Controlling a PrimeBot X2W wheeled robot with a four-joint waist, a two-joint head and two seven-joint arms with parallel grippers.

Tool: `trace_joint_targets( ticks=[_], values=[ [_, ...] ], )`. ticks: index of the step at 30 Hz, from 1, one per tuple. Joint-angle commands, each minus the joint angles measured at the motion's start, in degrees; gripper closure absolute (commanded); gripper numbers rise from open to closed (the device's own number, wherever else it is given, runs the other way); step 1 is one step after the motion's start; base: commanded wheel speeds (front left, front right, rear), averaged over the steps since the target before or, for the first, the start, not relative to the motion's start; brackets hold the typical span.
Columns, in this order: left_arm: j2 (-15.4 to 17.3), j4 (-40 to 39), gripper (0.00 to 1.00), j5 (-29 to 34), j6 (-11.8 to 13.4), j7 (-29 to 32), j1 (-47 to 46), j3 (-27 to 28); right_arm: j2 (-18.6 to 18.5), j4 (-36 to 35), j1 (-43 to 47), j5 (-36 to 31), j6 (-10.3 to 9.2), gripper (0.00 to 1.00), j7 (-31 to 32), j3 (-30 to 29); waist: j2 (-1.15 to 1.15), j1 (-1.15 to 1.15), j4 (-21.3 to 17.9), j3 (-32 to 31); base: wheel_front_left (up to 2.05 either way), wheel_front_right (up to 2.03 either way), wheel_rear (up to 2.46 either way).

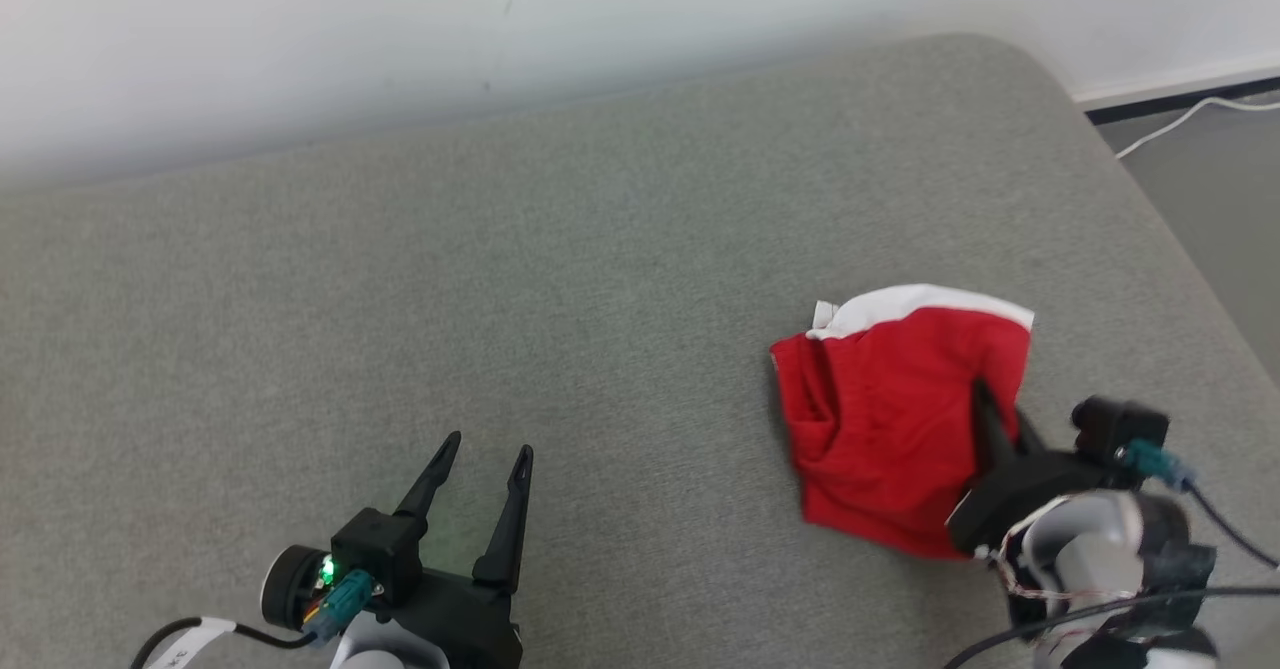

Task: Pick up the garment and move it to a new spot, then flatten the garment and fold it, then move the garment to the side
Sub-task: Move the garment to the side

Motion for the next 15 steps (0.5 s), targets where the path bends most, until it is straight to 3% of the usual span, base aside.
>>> trace_joint_targets(
  ticks=[1,15],
  values=[
    [0.1,0.2,0.00,0.9,0.1,-0.1,-0.3,0.1,-0.7,0.3,-1.0,-0.7,0.02,1.00,0.0,0.3,0.00,0.00,1.5,2.3,0.00,0.00,0.00],
    [0.1,-2.1,0.00,2.5,-0.6,-0.1,-3.4,0.9,-13.4,11.9,-17.3,-9.9,0.02,1.00,-0.1,-4.2,0.00,0.00,8.9,8.6,0.00,0.00,0.00]
  ],
)
